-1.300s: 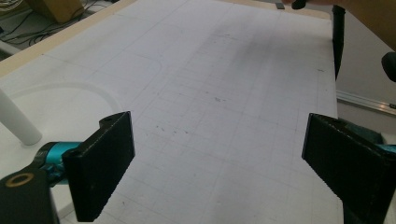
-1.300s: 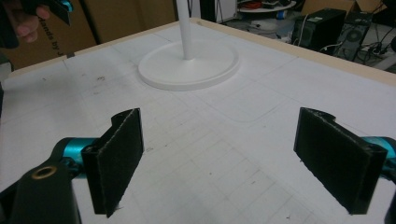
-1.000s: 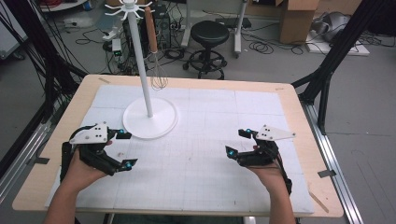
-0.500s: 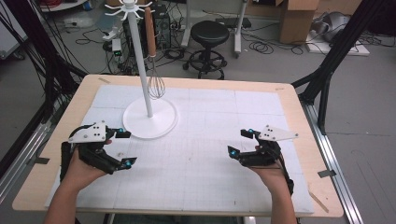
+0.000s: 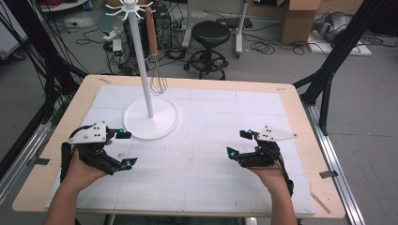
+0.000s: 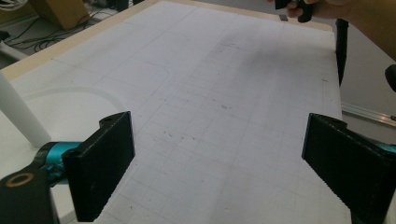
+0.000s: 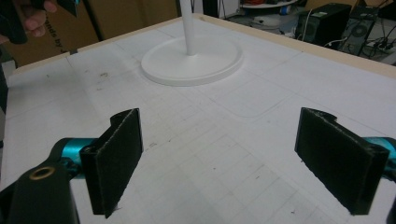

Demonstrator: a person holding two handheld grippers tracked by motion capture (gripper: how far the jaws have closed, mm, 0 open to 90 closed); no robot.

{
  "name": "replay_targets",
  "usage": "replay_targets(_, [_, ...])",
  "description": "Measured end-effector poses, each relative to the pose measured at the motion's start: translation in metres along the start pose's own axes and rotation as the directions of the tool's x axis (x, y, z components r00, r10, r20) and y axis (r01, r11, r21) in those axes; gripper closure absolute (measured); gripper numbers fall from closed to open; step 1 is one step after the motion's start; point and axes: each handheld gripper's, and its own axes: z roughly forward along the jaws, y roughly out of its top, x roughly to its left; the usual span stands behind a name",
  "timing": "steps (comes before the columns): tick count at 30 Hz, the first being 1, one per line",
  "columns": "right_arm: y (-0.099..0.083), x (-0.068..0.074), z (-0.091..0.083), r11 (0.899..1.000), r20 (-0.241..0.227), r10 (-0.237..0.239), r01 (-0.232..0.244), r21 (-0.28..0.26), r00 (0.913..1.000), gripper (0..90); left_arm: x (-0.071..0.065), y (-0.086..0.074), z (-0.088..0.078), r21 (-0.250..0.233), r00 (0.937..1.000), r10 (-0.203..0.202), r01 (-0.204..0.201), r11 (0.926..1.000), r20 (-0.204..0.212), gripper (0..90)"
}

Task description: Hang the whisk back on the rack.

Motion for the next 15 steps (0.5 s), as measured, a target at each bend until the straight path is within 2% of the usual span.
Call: replay_targets(15, [-0.0012,0.0002,0.0018,1.000,-0.006,0.002,-0.002,0.007,1.0000,14.4,-0.0014,0.0013,0.0004,0.001,1.0000,0.006,-0.006,1.0000,0.000,10.0])
